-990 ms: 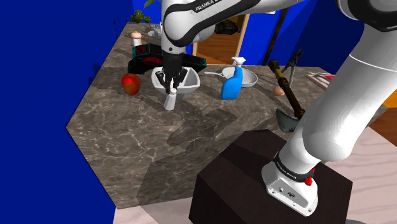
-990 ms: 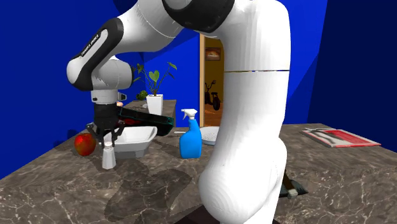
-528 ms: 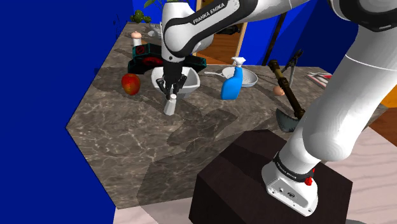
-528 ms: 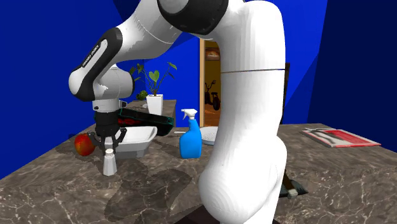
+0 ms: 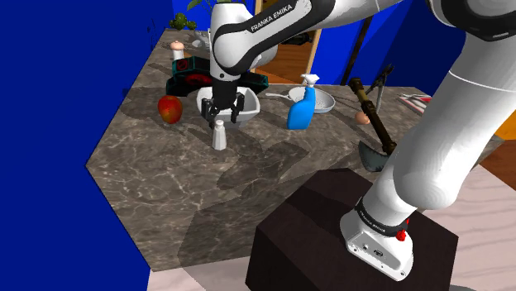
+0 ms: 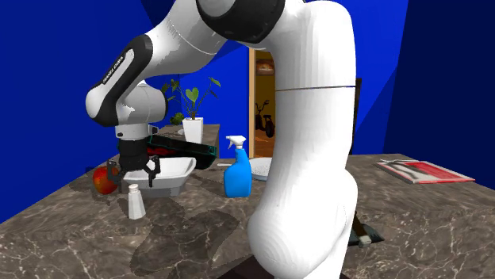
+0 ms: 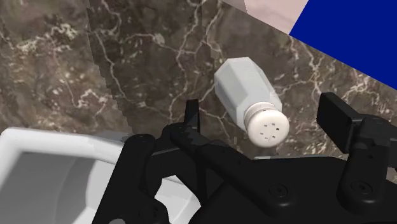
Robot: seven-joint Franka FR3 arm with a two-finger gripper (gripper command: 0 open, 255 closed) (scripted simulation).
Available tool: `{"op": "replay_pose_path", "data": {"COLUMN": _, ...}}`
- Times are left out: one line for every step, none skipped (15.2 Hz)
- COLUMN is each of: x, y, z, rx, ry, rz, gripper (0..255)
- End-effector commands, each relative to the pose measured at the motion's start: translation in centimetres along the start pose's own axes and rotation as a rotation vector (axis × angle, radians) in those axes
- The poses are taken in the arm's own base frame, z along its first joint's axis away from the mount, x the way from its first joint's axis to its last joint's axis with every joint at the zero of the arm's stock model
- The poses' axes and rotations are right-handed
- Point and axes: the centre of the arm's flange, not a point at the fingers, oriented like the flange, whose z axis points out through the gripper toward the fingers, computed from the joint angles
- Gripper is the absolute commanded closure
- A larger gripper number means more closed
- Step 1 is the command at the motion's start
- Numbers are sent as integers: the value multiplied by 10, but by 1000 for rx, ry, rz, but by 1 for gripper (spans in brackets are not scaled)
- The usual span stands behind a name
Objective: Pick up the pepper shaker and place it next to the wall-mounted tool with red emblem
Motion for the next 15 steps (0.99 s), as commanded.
{"op": "replay_pose_path", "data": {"x": 0, "y": 0, "z": 0, "rx": 0, "ry": 0, "rz": 0, "gripper": 0}}
{"op": "replay_pose_path", "data": {"x": 0, "y": 0, "z": 0, "rx": 0, "ry": 0, "rz": 0, "gripper": 0}}
{"op": "replay_pose_path", "data": {"x": 0, "y": 0, "z": 0, "rx": 0, "ry": 0, "rz": 0, "gripper": 0}}
{"op": "replay_pose_path", "data": {"x": 0, "y": 0, "z": -13, "rx": 0, "ry": 0, "rz": 0, "gripper": 0}}
{"op": "replay_pose_path", "data": {"x": 0, "y": 0, "z": -26, "rx": 0, "ry": 0, "rz": 0, "gripper": 0}}
{"op": "replay_pose_path", "data": {"x": 0, "y": 0, "z": -39, "rx": 0, "ry": 0, "rz": 0, "gripper": 0}}
{"op": "replay_pose_path", "data": {"x": 0, "y": 0, "z": -50, "rx": 0, "ry": 0, "rz": 0, "gripper": 0}}
{"op": "replay_pose_path", "data": {"x": 0, "y": 0, "z": -50, "rx": 0, "ry": 0, "rz": 0, "gripper": 0}}
{"op": "replay_pose_path", "data": {"x": 0, "y": 0, "z": -50, "rx": 0, "ry": 0, "rz": 0, "gripper": 0}}
{"op": "replay_pose_path", "data": {"x": 0, "y": 0, "z": -50, "rx": 0, "ry": 0, "rz": 0, "gripper": 0}}
{"op": "replay_pose_path", "data": {"x": 0, "y": 0, "z": -50, "rx": 0, "ry": 0, "rz": 0, "gripper": 0}}
{"op": "replay_pose_path", "data": {"x": 0, "y": 0, "z": -50, "rx": 0, "ry": 0, "rz": 0, "gripper": 0}}
{"op": "replay_pose_path", "data": {"x": 0, "y": 0, "z": -50, "rx": 0, "ry": 0, "rz": 0, "gripper": 0}}
{"op": "replay_pose_path", "data": {"x": 0, "y": 0, "z": -50, "rx": 0, "ry": 0, "rz": 0, "gripper": 0}}
{"op": "replay_pose_path", "data": {"x": 0, "y": 0, "z": -50, "rx": 0, "ry": 0, "rz": 0, "gripper": 0}}
